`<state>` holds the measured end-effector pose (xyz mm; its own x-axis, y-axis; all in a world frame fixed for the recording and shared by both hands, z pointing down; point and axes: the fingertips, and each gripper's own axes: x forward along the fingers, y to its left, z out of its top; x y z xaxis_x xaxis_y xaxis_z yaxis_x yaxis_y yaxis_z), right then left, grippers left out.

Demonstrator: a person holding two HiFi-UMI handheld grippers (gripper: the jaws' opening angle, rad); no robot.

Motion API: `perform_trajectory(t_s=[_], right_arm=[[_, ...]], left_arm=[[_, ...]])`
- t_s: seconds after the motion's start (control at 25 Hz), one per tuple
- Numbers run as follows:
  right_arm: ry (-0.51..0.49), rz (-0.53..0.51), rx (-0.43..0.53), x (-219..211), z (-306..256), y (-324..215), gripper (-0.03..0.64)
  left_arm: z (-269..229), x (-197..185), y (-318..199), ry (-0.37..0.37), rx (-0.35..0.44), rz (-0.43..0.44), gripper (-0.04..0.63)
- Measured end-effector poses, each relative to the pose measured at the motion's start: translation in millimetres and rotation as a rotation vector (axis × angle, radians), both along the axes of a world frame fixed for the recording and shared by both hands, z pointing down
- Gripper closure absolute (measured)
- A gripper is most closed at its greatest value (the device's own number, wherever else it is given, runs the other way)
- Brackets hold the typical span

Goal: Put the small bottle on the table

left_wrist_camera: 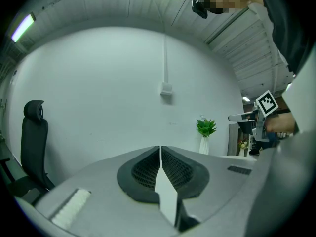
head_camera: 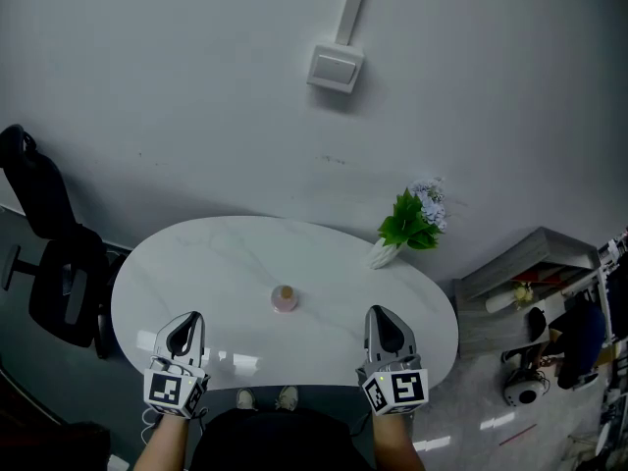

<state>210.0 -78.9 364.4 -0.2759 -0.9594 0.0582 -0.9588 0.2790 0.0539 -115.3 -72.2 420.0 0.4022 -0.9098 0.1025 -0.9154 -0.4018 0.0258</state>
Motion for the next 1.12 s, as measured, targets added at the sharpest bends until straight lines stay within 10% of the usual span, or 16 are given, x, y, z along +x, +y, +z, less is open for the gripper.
perform_trajectory(t_s=[1.12], right_arm=[[-0.016, -0.073, -0.024, -20, 10, 2, 0.611]], left_arm=[[6, 2, 14, -0.008, -0.016, -0.014, 0.581]])
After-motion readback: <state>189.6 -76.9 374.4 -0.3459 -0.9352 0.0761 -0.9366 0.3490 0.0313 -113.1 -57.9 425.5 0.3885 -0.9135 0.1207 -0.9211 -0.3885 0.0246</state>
